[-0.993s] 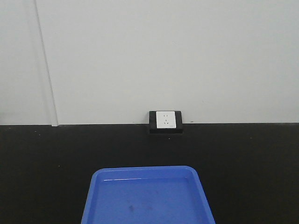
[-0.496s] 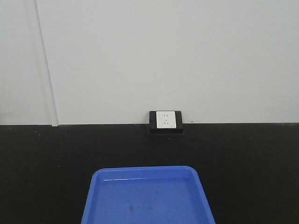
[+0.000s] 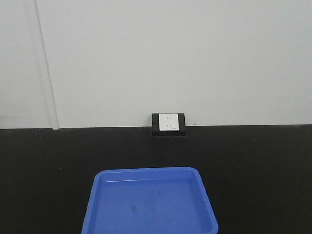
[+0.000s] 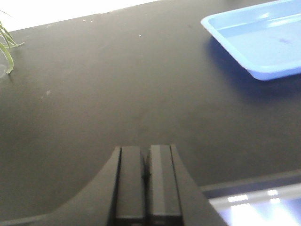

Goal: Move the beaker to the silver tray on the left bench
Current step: 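Drive the base to the bench with the silver tray, holding the beaker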

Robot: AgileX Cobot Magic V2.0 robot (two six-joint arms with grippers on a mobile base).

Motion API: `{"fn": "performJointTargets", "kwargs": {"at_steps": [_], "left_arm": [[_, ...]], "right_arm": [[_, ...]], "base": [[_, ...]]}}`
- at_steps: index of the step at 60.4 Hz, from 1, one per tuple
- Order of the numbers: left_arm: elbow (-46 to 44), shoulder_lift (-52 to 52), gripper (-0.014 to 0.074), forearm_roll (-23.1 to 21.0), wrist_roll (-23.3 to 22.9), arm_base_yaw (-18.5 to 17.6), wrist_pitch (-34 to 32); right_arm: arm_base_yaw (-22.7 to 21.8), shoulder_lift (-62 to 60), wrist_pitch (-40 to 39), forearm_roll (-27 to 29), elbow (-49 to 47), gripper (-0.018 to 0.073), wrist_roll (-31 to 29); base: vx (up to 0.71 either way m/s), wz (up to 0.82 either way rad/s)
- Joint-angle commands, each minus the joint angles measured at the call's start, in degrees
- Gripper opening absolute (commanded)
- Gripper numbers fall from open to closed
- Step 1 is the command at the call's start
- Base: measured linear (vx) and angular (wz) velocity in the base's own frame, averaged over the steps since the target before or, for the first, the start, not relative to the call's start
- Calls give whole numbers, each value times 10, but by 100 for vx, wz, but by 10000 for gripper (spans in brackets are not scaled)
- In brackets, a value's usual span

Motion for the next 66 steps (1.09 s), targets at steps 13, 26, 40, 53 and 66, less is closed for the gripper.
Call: {"fn": "performJointTargets", "kwargs": {"at_steps": [13, 26, 40, 53, 66], "left_arm": [[11, -4, 1, 0, -1, -4, -47], [11, -4, 1, 0, -1, -4, -47], [11, -4, 1, 0, -1, -4, -47], [11, -4, 1, 0, -1, -4, -47], [11, -4, 1, 0, -1, -4, -47]], "right_arm": [[-3, 2, -43, -4, -18, -11, -4], [-3, 2, -42, -4, -18, -11, -4], [-3, 2, -42, -4, -18, -11, -4], [-3, 2, -42, -4, -18, -11, -4], [-3, 2, -42, -4, -18, -11, -4]], "base": [[-19, -6], [-22, -11], [-26, -11], [-29, 3], [-30, 24]]}}
